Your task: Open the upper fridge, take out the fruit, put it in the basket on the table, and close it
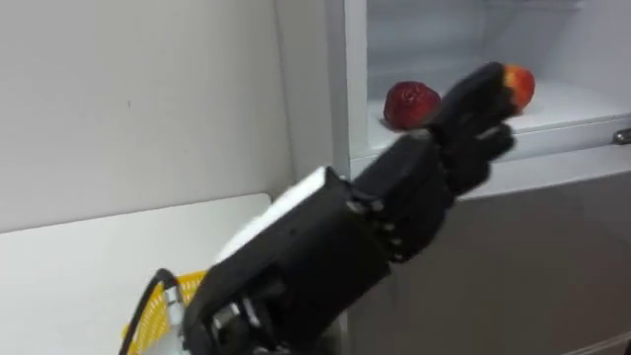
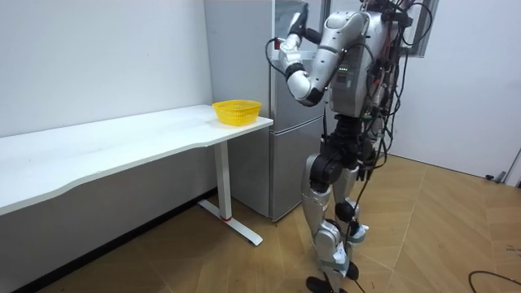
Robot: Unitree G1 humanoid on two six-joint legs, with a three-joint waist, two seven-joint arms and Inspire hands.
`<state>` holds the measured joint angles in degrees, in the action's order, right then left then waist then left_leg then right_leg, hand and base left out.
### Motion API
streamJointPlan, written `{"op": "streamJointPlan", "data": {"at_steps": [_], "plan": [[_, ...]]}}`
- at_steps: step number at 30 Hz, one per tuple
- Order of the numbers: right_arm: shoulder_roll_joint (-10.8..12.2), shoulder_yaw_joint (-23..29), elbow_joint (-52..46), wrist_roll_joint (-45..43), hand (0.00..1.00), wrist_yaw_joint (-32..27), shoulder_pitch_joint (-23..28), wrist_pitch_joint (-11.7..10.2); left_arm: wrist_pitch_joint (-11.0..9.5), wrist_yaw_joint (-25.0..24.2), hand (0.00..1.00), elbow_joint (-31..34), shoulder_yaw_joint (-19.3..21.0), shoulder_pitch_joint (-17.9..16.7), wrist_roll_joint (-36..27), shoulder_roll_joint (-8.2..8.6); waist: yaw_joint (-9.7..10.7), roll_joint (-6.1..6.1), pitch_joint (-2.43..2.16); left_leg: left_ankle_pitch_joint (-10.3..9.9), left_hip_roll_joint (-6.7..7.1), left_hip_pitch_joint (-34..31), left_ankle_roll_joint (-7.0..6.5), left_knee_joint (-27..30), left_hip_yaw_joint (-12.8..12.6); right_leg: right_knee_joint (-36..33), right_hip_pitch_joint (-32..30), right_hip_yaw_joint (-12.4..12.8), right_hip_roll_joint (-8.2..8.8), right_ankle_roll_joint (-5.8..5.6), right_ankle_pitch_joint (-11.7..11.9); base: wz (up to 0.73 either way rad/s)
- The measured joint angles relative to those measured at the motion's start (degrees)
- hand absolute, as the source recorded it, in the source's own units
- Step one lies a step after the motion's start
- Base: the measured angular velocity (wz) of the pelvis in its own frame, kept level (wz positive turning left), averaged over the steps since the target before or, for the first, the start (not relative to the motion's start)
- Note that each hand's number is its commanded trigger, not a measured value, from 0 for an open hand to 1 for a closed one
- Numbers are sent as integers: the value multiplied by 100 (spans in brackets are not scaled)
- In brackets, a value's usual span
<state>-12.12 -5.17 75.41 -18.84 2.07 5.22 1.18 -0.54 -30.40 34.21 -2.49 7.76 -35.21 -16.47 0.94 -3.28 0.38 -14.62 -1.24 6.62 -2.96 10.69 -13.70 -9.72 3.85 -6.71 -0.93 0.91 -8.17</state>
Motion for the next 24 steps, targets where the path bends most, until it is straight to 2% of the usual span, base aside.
{"op": "streamJointPlan", "data": {"at_steps": [1,3,4,6,7,8,9,13,15,17,19,20,22,24], "plan": [[-4,58,-7,-4,0,-1,-6,-2,-30,65,0,27,178,-51,14,5,-29,7,5,0,5,-3,2,-4,3,1,2,-38,5,10,-25,8],[-11,289,-51,-29,0,-17,63,-56,-219,433,0,70,816,-300,312,5,-177,3,1,15,8,19,27,-13,74,-3,20,-129,18,28,-61,16],[-10,360,-51,-48,0,-30,75,-73,-255,554,0,69,979,-392,375,5,-214,-3,-3,19,10,24,34,-12,95,-1,29,-134,18,34,-69,17],[-6,503,-32,-91,0,-107,131,-104,-262,1154,0,60,1514,-633,824,-1,-324,-23,-13,30,21,60,52,25,263,-1,121,-208,28,47,-106,24],[-3,539,-34,-83,0,-142,188,-111,-268,1304,0,58,1649,-695,923,-10,-339,-18,-11,33,26,77,56,21,302,-1,136,-249,36,50,-124,28],[-3,647,-40,-85,0,-211,215,-121,-326,1584,0,33,1926,-850,1116,-12,-436,39,6,36,48,91,62,17,333,-15,138,-307,66,61,-183,17],[-12,678,-40,-96,0,-284,257,-131,-419,1869,0,-59,2165,-1030,1267,-1,-481,40,-21,37,55,91,64,21,351,-16,142,-340,70,66,-204,14],[27,907,-73,-166,0,-288,369,-109,-541,2780,0,-400,2713,-1580,1868,125,-563,43,-28,38,102,113,64,24,555,-30,220,-446,105,49,-276,24],[63,975,-91,-163,0,-333,454,-105,-544,3417,0,-871,2858,-1949,2133,238,-626,41,-23,38,113,191,63,16,637,-4,331,-477,105,40,-290,11],[72,984,-122,-165,0,-371,497,-103,-544,3835,0,-1353,2965,-2233,2292,315,-703,54,-31,38,115,212,64,16,649,-6,356,-480,108,47,-305,2],[69,1009,-202,-157,0,-441,542,-94,-516,4274,0,-1886,3050,-2382,2340,488,-750,62,-23,38,121,169,64,14,706,-3,307,-510,113,57,-313,4],[69,1036,-243,-155,0,-470,541,-58,-540,4570,0,-2271,3070,-2486,2345,605,-771,70,-24,38,135,155,65,14,779,-16,295,-546,125,58,-322,11],[68,1054,-252,-156,0,-502,540,26,-577,4873,0,-3160,3038,-2624,2348,671,-767,63,-34,38,156,160,64,14,840,-33,305,-606,152,48,-358,12],[77,1103,-392,-142,0,-504,545,26,-581,5247,0,-4496,3002,-2731,2340,784,-783,67,-37,39,169,176,63,-10,862,-102,292,-603,161,36,-376,2]]}}
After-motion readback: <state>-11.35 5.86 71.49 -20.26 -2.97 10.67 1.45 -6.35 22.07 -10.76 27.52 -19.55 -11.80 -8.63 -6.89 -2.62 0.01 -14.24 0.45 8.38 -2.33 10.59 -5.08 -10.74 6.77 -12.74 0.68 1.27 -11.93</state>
